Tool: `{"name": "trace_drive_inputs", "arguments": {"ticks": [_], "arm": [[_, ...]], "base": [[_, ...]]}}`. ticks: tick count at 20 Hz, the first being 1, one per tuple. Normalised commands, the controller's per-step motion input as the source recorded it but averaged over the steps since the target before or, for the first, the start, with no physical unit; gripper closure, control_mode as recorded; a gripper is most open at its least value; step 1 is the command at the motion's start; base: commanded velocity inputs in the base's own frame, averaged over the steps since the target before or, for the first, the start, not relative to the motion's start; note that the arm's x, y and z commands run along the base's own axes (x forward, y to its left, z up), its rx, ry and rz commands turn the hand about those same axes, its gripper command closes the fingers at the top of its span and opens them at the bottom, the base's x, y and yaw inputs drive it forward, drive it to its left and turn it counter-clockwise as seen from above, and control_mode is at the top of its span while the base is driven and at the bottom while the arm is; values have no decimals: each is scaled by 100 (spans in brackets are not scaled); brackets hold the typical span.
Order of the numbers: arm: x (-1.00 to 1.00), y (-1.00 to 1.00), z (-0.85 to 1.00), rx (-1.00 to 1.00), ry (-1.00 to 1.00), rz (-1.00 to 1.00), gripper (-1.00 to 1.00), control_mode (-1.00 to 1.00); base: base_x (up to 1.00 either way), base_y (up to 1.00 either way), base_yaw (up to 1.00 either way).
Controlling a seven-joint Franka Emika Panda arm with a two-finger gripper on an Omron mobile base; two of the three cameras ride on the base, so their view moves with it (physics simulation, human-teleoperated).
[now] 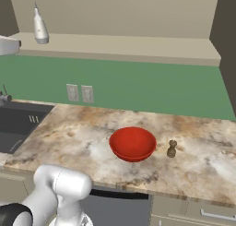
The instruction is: Retrieve the bottle and the shaker from the cabinet and place them next to the mixing bowl on the counter. Then add garlic from the fridge to the mixing bowl.
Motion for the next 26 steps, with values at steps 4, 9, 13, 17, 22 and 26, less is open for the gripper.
{"name": "trace_drive_inputs", "arguments": {"ticks": [4, 9, 13, 17, 22, 26], "arm": [[73, 42, 12, 0, 0, 9, -100, -100], [61, 41, 26, 0, 0, 8, -100, -100], [48, 38, 21, -2, 0, 4, -100, -100], [49, 21, 11, 0, 0, 2, -100, -100], [49, 12, 1, 0, 0, 1, -100, -100], [44, 15, 0, 0, 0, 0, -100, -100]], "base": [[0, 0, 0], [0, 0, 0], [0, 0, 0], [0, 0, 0], [0, 0, 0], [0, 0, 0]]}}
